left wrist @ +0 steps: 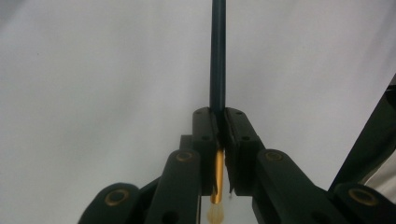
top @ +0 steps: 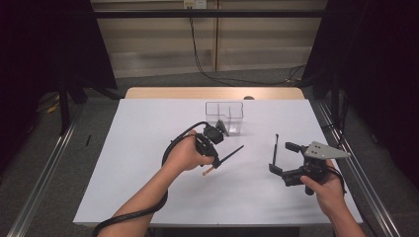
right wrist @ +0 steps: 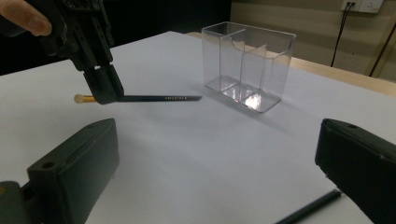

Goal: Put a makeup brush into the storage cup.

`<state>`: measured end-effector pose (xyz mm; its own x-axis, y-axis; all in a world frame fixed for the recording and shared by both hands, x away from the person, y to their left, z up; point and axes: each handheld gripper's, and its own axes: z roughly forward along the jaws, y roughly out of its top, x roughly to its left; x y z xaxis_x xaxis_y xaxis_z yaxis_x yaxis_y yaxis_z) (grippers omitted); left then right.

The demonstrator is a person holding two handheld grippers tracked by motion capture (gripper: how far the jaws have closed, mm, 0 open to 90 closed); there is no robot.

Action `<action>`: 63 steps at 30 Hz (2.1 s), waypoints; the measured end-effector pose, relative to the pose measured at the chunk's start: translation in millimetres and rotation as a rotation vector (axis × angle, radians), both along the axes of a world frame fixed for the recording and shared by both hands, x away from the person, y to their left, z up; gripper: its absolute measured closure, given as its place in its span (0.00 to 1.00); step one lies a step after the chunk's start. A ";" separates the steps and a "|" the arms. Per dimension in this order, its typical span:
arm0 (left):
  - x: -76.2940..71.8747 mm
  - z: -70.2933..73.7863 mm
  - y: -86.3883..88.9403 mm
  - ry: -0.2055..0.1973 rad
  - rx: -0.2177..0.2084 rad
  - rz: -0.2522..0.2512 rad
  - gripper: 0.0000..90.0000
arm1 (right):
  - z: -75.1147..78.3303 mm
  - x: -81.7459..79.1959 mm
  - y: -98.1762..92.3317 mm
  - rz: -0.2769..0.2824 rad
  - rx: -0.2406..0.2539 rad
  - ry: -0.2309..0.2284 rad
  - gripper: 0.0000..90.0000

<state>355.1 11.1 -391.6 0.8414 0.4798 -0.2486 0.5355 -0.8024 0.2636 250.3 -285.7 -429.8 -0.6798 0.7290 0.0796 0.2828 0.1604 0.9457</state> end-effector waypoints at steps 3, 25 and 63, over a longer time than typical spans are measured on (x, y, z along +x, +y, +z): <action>0.8 0.0 -0.1 0.000 -0.002 -0.004 0.93 | 1.9 6.1 8.6 0.014 0.007 -0.002 0.00; 4.0 -0.6 -1.5 0.017 -0.006 -0.022 0.93 | 10.2 46.7 53.2 0.156 -0.071 0.059 0.00; -1.5 9.2 -9.6 0.055 -0.038 -0.126 0.93 | 27.6 74.5 107.6 0.529 -0.688 0.149 0.58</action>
